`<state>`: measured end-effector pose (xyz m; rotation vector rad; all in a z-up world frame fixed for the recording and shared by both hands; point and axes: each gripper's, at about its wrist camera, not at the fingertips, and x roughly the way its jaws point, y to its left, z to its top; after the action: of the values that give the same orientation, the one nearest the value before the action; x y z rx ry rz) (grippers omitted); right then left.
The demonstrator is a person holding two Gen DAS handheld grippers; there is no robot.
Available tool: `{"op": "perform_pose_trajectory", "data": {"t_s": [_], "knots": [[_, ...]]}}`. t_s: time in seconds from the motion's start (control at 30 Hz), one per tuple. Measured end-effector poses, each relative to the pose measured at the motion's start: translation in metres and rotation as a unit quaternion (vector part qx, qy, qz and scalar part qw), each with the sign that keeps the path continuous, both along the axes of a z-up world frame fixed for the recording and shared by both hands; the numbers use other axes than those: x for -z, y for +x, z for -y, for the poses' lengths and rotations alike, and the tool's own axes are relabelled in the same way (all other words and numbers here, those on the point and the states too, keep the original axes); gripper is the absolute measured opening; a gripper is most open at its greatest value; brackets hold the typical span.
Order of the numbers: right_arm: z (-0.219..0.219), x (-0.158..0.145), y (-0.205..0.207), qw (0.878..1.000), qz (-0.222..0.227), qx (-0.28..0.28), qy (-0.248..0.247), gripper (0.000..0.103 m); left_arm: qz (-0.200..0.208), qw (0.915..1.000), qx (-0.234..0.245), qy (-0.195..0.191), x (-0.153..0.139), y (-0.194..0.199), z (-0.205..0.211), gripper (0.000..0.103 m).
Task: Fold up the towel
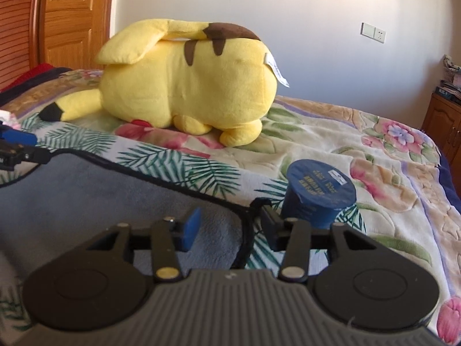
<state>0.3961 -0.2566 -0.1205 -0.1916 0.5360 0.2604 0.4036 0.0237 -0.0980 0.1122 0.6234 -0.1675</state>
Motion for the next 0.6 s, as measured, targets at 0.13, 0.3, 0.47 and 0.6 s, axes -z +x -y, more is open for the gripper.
{"op": "perform_pose_trajectory", "data": {"t_s": [0.13, 0.3, 0.47, 0.6], "knots": [[0.001, -0.012, -0.02, 1.0, -0.001, -0.003, 0.008, 0.048, 0.0, 1.0, 0.003, -0.003, -0.009, -0.019, 0.004, 0.043], [0.001, -0.026, -0.045, 1.0, -0.005, -0.002, 0.021, 0.048, 0.001, 1.0, 0.003, -0.003, -0.019, -0.045, 0.01, 0.052], [0.001, -0.04, -0.069, 1.0, -0.005, -0.001, 0.026, 0.048, 0.005, 1.0, 0.006, -0.001, -0.032, -0.071, 0.015, 0.064], [0.001, -0.05, -0.088, 0.999, -0.003, 0.001, 0.034, 0.048, 0.015, 0.9998, -0.002, 0.009, -0.043, -0.09, 0.017, 0.069]]}}
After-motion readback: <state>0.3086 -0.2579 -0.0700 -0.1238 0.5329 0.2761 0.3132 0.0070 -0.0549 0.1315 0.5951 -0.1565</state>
